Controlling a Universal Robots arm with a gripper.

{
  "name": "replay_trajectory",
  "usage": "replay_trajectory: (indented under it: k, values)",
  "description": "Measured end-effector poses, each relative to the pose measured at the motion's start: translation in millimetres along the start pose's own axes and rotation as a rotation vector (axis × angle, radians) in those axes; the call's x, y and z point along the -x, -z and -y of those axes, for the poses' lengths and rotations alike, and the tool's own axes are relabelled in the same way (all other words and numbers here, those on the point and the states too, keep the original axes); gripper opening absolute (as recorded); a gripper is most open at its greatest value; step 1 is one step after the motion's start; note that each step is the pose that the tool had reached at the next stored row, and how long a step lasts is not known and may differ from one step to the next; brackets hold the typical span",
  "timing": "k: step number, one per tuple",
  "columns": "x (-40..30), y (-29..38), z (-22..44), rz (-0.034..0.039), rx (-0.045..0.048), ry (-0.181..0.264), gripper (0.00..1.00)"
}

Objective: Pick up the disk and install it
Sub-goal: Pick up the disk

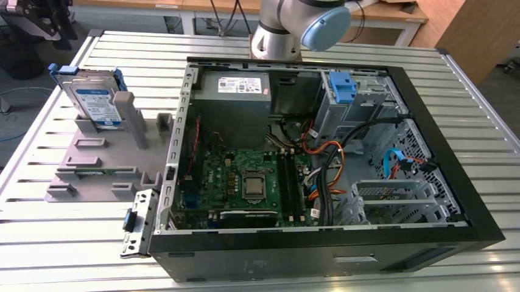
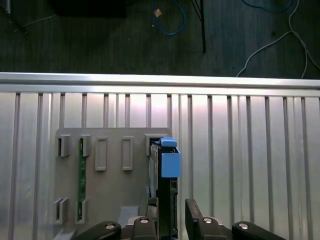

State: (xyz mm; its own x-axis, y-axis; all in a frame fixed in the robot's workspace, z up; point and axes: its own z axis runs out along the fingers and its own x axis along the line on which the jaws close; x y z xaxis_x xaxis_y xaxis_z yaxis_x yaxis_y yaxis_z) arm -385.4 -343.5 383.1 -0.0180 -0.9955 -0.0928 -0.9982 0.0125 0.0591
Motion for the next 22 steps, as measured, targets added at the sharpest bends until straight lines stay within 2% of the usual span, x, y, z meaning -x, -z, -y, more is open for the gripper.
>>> replay_trajectory:
  k: [19, 22]
  values:
    - [-3.1, -34.0, 5.1, 0.0, 0.0015, 0.0, 0.35]
    - [-3.3, -35.0, 5.2, -0.0002, 0.0016, 0.0, 0.35]
